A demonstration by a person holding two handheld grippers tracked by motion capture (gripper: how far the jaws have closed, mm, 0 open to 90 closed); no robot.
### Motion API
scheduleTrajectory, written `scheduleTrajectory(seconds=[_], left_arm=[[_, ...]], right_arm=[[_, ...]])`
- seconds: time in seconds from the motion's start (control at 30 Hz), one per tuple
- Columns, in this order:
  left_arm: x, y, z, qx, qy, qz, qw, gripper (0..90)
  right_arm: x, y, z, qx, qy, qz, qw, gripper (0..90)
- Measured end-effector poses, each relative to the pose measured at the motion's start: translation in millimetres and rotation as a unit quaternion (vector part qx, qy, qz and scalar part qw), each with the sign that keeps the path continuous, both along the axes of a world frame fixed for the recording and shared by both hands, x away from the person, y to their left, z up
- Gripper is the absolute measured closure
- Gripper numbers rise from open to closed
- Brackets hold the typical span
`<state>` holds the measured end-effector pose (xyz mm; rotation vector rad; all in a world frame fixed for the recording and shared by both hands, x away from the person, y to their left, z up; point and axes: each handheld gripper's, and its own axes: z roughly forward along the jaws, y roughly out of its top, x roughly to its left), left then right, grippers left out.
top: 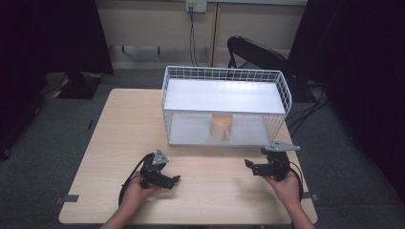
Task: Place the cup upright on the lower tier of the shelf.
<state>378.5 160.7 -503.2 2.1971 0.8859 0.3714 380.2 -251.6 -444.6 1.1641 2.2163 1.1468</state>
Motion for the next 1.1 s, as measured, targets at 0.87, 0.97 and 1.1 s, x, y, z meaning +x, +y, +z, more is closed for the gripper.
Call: scheduleTrajectory(seconds=[0.87, 0.97, 1.1], left_arm=[[-0.1, -0.3, -0.1, 0.0, -0.001, 0.002, 1.0, 3.2], [-0.1, -0.3, -0.1, 0.0, 0.0, 0.002, 1.0, 3.2], [-0.1, -0.3, -0.1, 0.0, 0.0, 0.002, 1.0, 3.2]], right_arm=[[-11.0, -21.0, -12.4, -0.022, 0.009, 0.001, 0.9997, 15.0], [-12.4, -22.5, -14.1, -0.025, 0.012, 0.001, 0.9996, 14.9], [-14.8, -25.6, -17.0, -0.03, 0.012, 0.003, 0.9995, 14.9]])
